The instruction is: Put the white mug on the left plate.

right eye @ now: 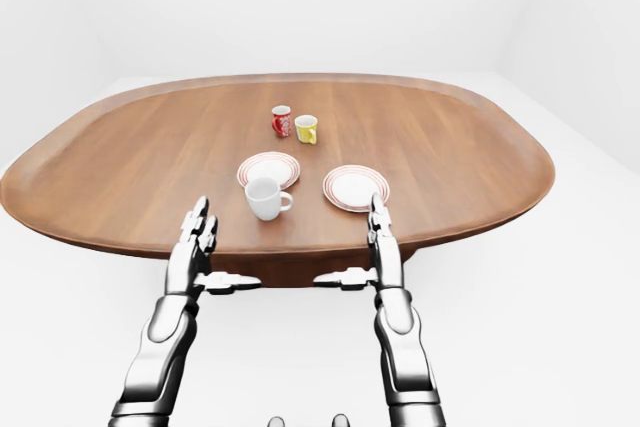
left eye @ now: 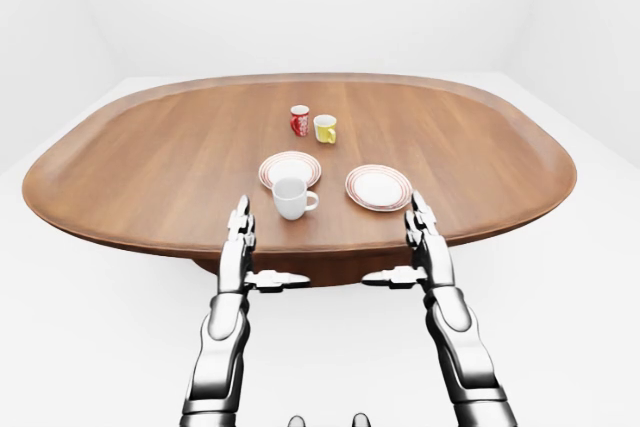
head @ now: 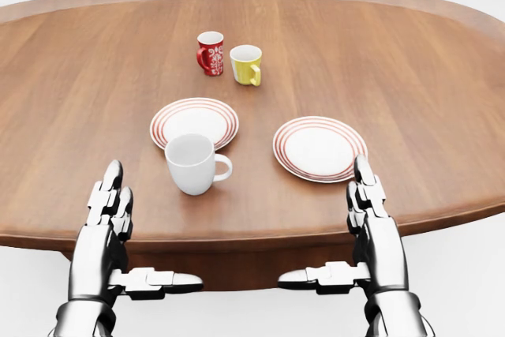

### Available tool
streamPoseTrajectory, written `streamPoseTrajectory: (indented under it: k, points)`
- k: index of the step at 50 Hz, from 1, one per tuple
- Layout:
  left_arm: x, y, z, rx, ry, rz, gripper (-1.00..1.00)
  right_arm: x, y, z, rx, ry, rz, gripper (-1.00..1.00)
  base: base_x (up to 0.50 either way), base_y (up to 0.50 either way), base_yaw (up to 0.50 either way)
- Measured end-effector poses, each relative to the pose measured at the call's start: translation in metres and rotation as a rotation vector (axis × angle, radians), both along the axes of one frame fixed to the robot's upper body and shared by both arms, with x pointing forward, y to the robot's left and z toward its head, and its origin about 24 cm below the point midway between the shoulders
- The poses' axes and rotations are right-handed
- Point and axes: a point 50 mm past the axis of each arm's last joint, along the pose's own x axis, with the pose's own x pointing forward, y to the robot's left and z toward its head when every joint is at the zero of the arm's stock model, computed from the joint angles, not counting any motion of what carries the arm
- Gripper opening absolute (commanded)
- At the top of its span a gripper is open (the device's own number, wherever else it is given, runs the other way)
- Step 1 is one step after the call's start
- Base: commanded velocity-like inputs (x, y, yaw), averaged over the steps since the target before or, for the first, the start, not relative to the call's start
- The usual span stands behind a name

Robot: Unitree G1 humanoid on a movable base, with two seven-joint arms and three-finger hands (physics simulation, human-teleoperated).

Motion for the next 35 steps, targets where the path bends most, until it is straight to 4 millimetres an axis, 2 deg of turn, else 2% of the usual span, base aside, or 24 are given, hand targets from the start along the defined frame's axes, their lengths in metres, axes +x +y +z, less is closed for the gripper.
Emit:
streamPoseTrajectory:
  k: [14,19,23,30,35]
  points:
    - [0.0,0.005,0.001,0.021,-0.012,-0.001,1.0,0.0,-0.005,0.001,-0.018,-0.005,0.004,1.0,0.0,0.0,0.0]
    - [-0.001,0.005,0.009,0.038,-0.037,-0.005,1.0,-0.002,-0.005,0.01,-0.022,-0.024,0.008,1.0,0.0,0.0,0.0]
    - [-0.001,0.005,0.03,0.039,-0.08,-0.009,1.0,-0.003,-0.005,0.026,-0.02,-0.057,0.012,1.0,0.0,0.0,0.0]
    - [-0.007,0.006,0.091,0.031,-0.333,-0.005,1.0,-0.009,-0.006,0.078,-0.008,-0.279,0.018,1.0,0.0,0.0,0.0]
    - [-0.015,0.007,0.121,0.026,-0.469,-0.003,1.0,-0.017,-0.006,0.109,0.008,-0.418,0.022,1.0,0.0,0.0,0.0]
